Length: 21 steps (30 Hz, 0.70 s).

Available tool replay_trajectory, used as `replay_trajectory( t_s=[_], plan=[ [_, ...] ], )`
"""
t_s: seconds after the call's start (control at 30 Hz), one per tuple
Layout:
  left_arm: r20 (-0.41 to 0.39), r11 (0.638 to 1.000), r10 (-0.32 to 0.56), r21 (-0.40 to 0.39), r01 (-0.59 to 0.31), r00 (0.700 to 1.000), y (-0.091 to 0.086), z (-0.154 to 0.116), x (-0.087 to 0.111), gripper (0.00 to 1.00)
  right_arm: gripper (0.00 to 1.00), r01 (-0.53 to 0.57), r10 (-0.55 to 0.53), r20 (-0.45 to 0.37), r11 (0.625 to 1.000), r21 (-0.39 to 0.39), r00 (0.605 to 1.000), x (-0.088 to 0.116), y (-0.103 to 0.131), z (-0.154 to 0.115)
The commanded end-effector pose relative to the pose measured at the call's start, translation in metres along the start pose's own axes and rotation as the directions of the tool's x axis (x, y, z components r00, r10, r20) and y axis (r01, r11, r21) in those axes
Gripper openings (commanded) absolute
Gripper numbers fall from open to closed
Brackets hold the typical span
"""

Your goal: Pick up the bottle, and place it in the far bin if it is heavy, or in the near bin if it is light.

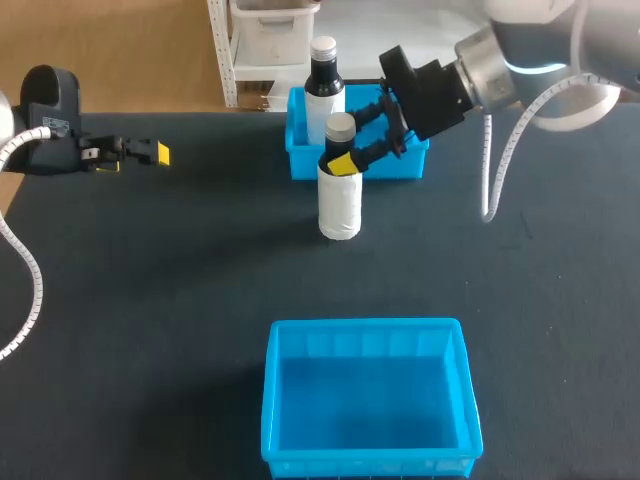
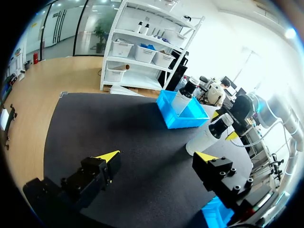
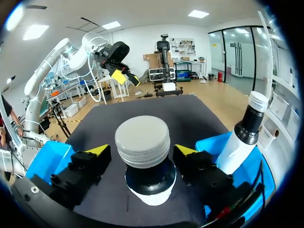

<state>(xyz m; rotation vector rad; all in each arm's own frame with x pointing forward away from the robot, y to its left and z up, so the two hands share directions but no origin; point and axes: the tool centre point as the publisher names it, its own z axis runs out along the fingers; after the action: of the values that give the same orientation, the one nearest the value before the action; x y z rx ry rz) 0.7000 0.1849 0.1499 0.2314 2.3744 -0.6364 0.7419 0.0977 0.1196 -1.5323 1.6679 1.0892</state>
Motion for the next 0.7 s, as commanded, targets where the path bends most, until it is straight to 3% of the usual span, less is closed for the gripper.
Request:
replay_trajectory(
  t_s=[0.03,0.33,0.7],
  plan=[
    [0.0,1.0,0.0,0.0,0.0,1.0,0.0,0.0,0.0,1.0,0.5,0.0,0.0,-0.001,1.0,-0.002,1.0,-0.001,-0.001,0.001],
    [0.0,1.0,0.0,0.0,0.0,1.0,0.0,0.0,0.0,1.0,0.39,0.002,-0.002,-0.001,1.0,-0.001,1.0,-0.001,0.0,0.0],
    [0.0,1.0,0.0,0.0,0.0,1.0,0.0,0.0,0.0,1.0,0.38,0.01,-0.01,-0.012,0.999,0.046,1.0,-0.006,0.011,-0.031]
  ],
)
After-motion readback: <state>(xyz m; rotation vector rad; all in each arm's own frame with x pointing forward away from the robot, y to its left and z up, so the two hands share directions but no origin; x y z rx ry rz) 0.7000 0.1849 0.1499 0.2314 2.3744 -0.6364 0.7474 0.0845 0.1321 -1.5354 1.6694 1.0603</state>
